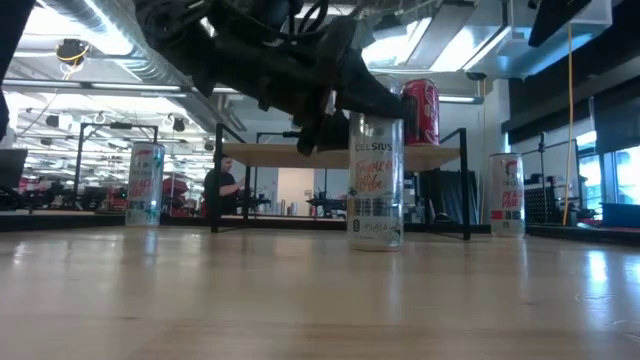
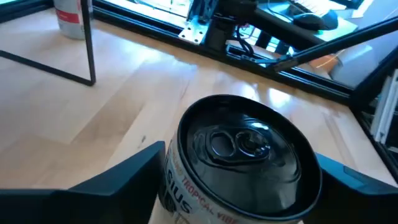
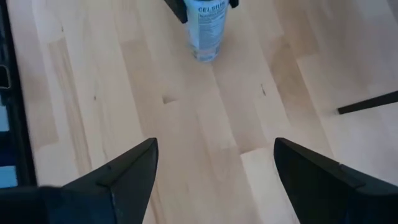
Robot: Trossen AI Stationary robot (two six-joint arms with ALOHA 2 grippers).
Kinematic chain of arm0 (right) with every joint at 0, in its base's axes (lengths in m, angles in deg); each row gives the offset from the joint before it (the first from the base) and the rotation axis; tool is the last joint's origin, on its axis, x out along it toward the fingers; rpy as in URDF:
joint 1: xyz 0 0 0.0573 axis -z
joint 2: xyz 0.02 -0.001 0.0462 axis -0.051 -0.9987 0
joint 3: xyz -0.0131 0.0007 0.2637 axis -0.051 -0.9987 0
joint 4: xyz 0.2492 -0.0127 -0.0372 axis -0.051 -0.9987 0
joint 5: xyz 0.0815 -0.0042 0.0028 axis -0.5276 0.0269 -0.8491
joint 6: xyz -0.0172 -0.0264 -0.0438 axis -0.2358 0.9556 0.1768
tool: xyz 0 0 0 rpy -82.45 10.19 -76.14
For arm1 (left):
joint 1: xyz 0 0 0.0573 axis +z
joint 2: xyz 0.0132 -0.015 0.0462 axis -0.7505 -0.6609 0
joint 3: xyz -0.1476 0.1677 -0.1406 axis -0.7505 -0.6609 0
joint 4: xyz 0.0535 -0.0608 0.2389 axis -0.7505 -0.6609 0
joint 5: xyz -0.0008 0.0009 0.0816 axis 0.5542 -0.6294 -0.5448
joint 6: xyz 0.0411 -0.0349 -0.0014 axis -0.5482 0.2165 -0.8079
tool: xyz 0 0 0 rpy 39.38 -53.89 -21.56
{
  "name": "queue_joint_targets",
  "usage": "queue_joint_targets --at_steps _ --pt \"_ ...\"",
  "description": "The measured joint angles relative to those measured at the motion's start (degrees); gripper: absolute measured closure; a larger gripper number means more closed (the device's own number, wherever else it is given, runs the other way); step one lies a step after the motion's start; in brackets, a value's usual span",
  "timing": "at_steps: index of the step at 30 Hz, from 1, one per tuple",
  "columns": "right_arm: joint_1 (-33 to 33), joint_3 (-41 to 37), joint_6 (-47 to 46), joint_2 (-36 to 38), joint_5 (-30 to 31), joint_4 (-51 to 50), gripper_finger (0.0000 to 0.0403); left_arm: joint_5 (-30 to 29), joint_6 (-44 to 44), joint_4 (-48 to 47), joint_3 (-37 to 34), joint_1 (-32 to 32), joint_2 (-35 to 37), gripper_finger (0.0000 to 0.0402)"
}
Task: Place canned beverage on shelf
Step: Put the white yellow soda can on the shelf aligned with the other white yellow soda can
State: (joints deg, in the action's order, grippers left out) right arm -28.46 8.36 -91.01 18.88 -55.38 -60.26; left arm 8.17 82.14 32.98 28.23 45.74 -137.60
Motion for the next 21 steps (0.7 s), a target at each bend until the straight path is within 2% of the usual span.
queue_joint_targets --at_steps 5,10,21 --pt "0.02 0.00 0.35 0.00 1.37 -0.07 0.0097 0.29 0.13 -3.89 2.84 0.00 0.42 0.0162" --pt "0.02 0.00 0.39 0.00 2.73 -0.09 0.0097 0.32 -2.00 -15.80 8.83 -0.02 4.93 0.0164" --pt "0.02 0.00 0.49 -0.02 10.04 -0.04 0.0097 -5.13 -7.35 -39.02 22.59 3.71 18.72 0.0161"
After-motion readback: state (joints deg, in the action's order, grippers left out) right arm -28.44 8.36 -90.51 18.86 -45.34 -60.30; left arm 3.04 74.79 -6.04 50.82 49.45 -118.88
